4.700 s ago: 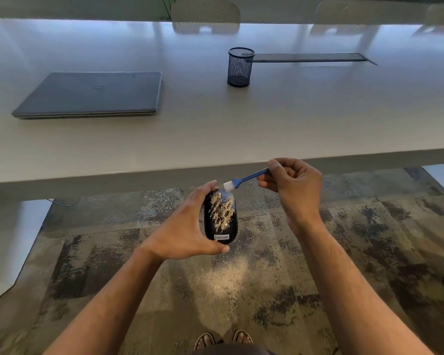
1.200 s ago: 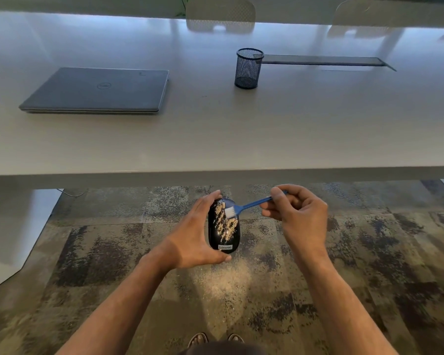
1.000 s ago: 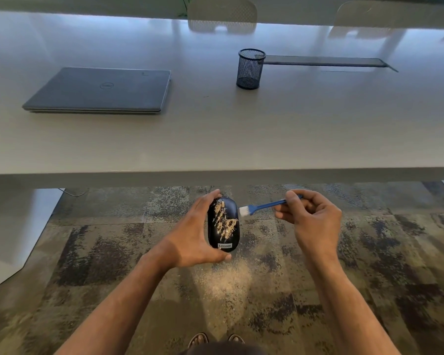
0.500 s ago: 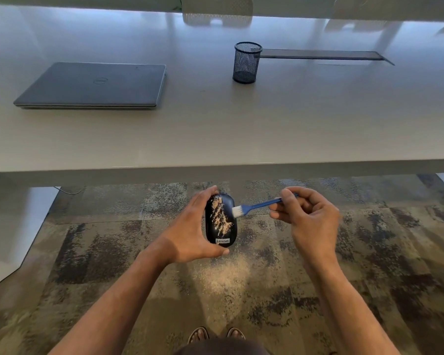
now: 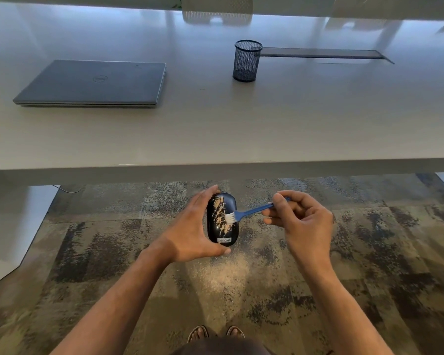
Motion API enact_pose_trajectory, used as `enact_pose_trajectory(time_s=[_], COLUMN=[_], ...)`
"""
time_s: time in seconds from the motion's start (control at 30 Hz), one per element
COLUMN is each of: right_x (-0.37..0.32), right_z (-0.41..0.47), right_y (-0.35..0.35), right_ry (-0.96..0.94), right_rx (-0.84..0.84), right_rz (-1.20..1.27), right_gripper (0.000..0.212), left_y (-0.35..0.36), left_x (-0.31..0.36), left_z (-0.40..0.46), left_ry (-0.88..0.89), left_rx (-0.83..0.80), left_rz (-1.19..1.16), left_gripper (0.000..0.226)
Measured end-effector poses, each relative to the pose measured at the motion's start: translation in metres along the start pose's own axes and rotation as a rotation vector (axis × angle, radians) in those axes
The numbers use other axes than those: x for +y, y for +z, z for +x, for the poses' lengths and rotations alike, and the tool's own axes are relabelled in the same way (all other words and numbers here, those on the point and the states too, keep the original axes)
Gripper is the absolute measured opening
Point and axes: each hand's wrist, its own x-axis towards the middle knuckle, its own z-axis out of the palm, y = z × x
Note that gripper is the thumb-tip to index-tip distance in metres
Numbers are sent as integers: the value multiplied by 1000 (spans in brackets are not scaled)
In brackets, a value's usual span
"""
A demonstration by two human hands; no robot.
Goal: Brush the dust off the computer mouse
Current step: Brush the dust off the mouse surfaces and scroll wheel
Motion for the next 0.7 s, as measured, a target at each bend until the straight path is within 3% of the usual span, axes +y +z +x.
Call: enact_pose_trajectory(time_s=[0.17, 0.37, 0.57, 0.7], right_x=[2, 6, 5, 7], right_z=[0, -9, -3, -9], right_y=[-10, -1, -15, -7], right_ry=[-29, -33, -51, -83], right_rx=[83, -14, 60, -49], right_rz=[20, 19, 24, 15], right_gripper=[8, 9, 9, 11], left_y=[-3, -2, -4, -4], left_x=[-3, -3, -5, -5], left_z=[-2, -1, -1, 0], left_ry=[5, 1, -5, -1], left_rx=[21, 28, 33, 31], left_rz=[-24, -28, -41, -41], left_gripper=[123, 123, 122, 122])
